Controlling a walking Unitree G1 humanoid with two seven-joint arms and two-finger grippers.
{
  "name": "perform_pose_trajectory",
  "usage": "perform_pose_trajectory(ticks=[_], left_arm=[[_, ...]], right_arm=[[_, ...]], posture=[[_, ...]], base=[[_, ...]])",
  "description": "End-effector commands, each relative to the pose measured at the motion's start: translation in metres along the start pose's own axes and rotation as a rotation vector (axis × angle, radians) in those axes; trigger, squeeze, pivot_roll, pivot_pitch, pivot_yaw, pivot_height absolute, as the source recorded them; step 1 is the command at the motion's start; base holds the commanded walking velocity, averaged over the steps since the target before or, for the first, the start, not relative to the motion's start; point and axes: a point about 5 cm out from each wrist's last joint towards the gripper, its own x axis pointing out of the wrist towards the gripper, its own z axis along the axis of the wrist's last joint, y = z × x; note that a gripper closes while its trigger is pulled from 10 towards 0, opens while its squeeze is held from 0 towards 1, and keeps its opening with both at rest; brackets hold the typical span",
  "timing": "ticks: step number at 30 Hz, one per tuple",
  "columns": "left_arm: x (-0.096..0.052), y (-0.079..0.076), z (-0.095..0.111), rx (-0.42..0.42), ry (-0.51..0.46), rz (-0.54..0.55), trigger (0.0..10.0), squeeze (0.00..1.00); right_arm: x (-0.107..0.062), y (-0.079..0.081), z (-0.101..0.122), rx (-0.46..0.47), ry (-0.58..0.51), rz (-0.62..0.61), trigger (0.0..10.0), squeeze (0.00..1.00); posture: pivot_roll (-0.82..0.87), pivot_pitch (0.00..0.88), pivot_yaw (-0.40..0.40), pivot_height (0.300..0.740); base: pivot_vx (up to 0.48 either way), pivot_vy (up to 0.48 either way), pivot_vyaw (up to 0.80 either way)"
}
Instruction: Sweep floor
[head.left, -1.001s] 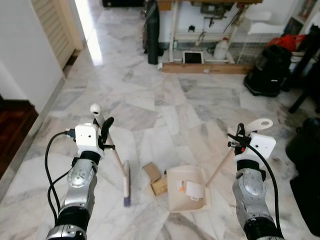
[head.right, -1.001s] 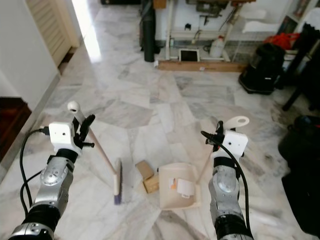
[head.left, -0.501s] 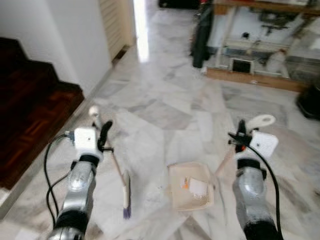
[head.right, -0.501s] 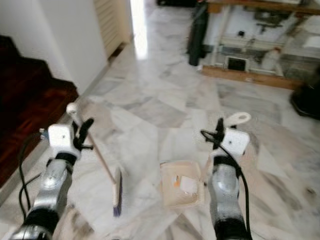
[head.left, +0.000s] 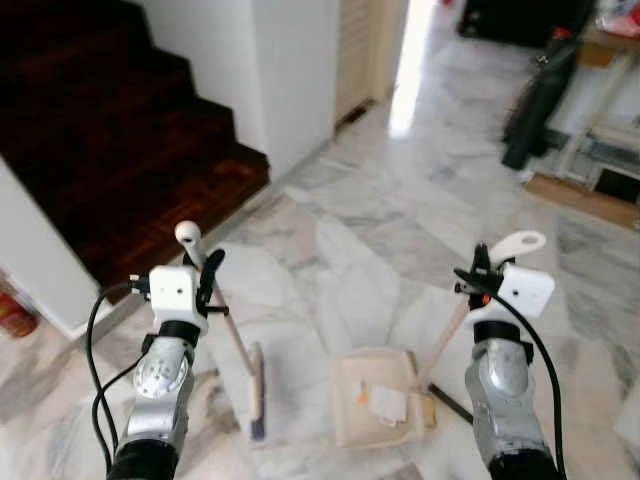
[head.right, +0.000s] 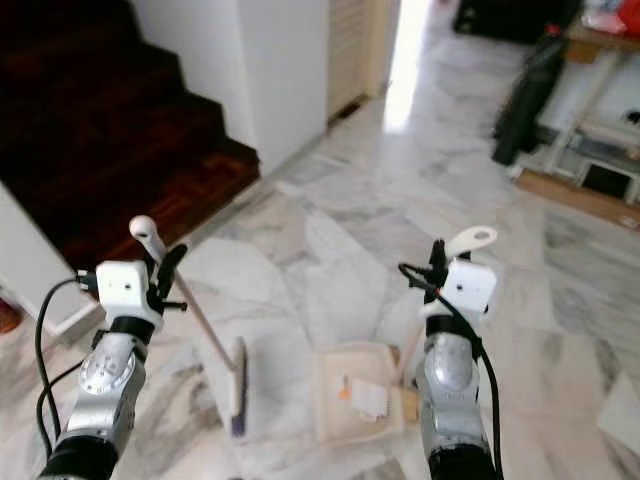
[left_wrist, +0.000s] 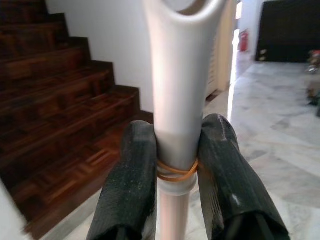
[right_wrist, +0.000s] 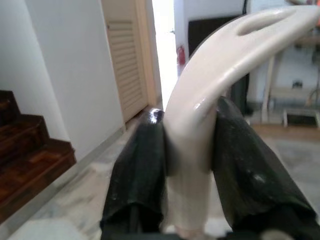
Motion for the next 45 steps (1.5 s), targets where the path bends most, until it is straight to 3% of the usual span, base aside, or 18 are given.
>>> perform_pose_trajectory(ticks=[1,29,45], left_arm=[[0.004,0.002,0.013,0.018,-0.052,0.008,10.0,0.00],[0.000,-0.002,0.013,0.036,-0.029,-0.008,10.0,0.00],[-0.003,-0.004,0.012,0.027,-0.013,-0.009,10.0,0.00]], right_arm=[[0.005,0.001,0.014,0.005,-0.058,0.004,10.0,0.00],[-0.001,0.003,0.012,0.018,-0.019,0.010,10.0,0.00],[-0.002,0.009,0.009,0.030,0.020,0.045,10.0,0.00]], posture=[[0.00,0.000,-0.026,0.740],[0.00,0.000,-0.024,0.740],[0.01,0.000,-0.036,0.740]], base=[[0.000,0.000,0.76],[0.000,0.000,0.75],[0.000,0.016,0.00]])
